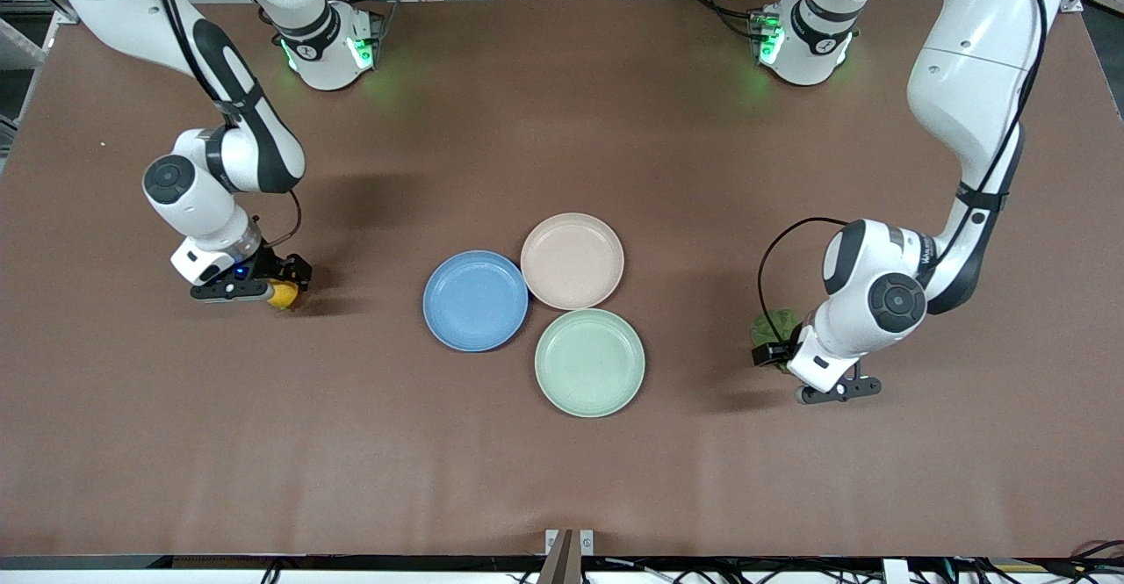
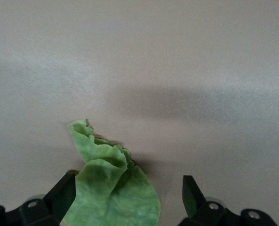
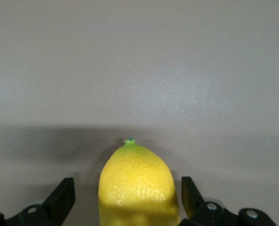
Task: Place lemon and lettuce in plates
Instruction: 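Close the right gripper on the lemon while the left gripper grasps the lettuce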
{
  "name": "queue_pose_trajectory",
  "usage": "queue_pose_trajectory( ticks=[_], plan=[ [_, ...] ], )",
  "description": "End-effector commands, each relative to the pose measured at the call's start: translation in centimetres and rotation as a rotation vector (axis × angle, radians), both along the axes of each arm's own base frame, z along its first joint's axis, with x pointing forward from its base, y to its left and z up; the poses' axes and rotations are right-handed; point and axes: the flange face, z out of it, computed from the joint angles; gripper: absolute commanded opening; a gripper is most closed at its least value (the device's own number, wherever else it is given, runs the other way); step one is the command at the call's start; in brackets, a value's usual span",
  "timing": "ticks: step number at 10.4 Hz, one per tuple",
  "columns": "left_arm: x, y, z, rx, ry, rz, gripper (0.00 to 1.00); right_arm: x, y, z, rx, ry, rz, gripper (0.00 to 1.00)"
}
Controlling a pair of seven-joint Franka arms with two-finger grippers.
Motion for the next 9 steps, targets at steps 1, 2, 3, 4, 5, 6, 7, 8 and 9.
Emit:
queue_pose_trajectory(
  ticks=[1, 2, 3, 4, 5, 6, 7, 8, 9],
  plan=[
    [-1.0, -0.1, -0.9, 0.008, -0.026, 0.008, 1.0, -0.4, -0.2, -1.1, 0.008, -0.005, -0.015, 0.93],
    [-1.1, 0.0, -1.0, 0.009, -0.024, 0.007, 1.0, -0.4, -0.2, -1.1, 0.007, -0.001, -0.014, 0.78],
    [-1.1, -0.1, -1.1, 0.009, -0.023, 0.005, 1.0, -0.4, -0.1, -1.1, 0.007, 0.003, -0.011, 0.56],
    [-1.2, 0.1, -1.2, 0.014, -0.021, 0.0, 1.0, -0.3, -0.1, -1.0, 0.004, 0.006, 0.005, 0.3],
    [-1.4, 0.4, -1.5, 0.037, -0.021, -0.022, 1.0, -0.2, 0.0, -0.7, 0.002, 0.006, 0.01, 0.12],
    [-1.5, 0.8, -1.7, 0.053, -0.022, -0.032, 1.0, 0.3, 0.2, 0.2, 0.004, 0.003, 0.01, 0.06],
    [-1.5, 0.8, -1.7, 0.053, -0.022, -0.032, 1.0, 0.8, 0.6, 1.5, 0.006, 0.002, 0.013, 0.05],
    [-1.5, 0.8, -1.8, 0.053, -0.021, -0.032, 1.0, 1.5, 1.4, 2.8, 0.011, 0.02, 0.024, 0.03],
    [-1.5, 0.7, -1.8, 0.053, -0.021, -0.032, 1.0, 2.4, 3.0, 3.8, 0.019, 0.042, 0.043, 0.02]
  ],
)
